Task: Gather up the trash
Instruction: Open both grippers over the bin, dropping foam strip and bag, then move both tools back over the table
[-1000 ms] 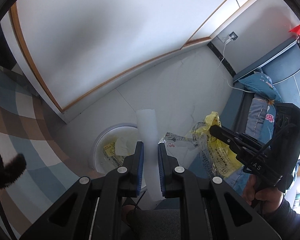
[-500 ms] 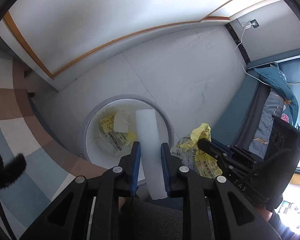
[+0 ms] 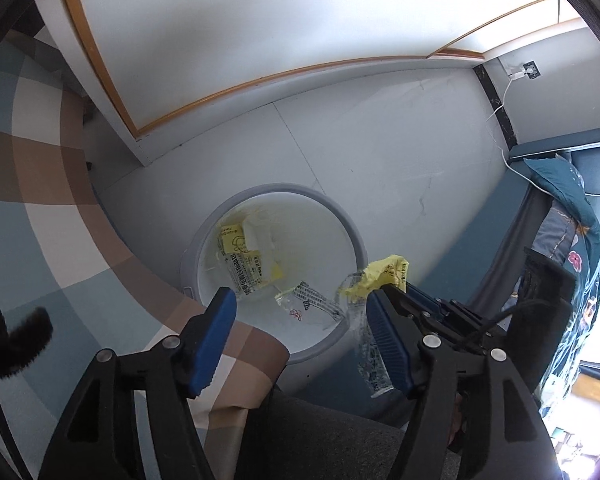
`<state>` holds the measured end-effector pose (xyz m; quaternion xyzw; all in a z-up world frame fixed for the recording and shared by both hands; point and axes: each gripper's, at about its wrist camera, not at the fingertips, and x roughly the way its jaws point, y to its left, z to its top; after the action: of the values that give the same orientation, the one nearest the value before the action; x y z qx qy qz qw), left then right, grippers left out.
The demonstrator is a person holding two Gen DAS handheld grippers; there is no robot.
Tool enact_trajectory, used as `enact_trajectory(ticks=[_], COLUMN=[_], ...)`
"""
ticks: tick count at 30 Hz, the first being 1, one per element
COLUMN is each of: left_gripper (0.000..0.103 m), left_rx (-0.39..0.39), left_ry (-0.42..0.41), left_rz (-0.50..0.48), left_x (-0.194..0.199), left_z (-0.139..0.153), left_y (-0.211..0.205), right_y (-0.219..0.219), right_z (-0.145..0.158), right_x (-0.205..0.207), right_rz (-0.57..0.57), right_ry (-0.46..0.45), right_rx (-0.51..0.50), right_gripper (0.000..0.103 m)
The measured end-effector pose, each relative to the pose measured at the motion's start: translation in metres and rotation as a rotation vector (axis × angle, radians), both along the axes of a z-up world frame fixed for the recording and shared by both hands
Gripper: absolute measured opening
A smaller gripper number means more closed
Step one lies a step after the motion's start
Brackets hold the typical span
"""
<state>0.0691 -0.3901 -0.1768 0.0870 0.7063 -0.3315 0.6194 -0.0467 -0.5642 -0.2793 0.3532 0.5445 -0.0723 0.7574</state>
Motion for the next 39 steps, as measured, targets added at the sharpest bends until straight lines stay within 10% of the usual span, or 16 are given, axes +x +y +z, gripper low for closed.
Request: enact_trajectory(ticks=[13,20,39], left_gripper=[0.075,0.075,0.081], left_rx=[-0.057,-0.136,-0.185], left_ry=[-0.097,-0.181,-0.69], left_rz=[0.057,0.086,0.426], left_x=[0.001,0.001,0.025], left_z=[0.029,0.055,0.181], left_y=[0.029,0.044,0.203], right_y=[0.014,0.015,0.064], right_z=[-0.001,0.015,0.253], right_x=[0.011,-0.003,0.029], right_rz=[0.03,0.017,0.065], right_ry=[0.004,-0.006,-0.478], right_rx=[-0.008,-0.045,-0.336], right_gripper=[0.059,0.06,0.083])
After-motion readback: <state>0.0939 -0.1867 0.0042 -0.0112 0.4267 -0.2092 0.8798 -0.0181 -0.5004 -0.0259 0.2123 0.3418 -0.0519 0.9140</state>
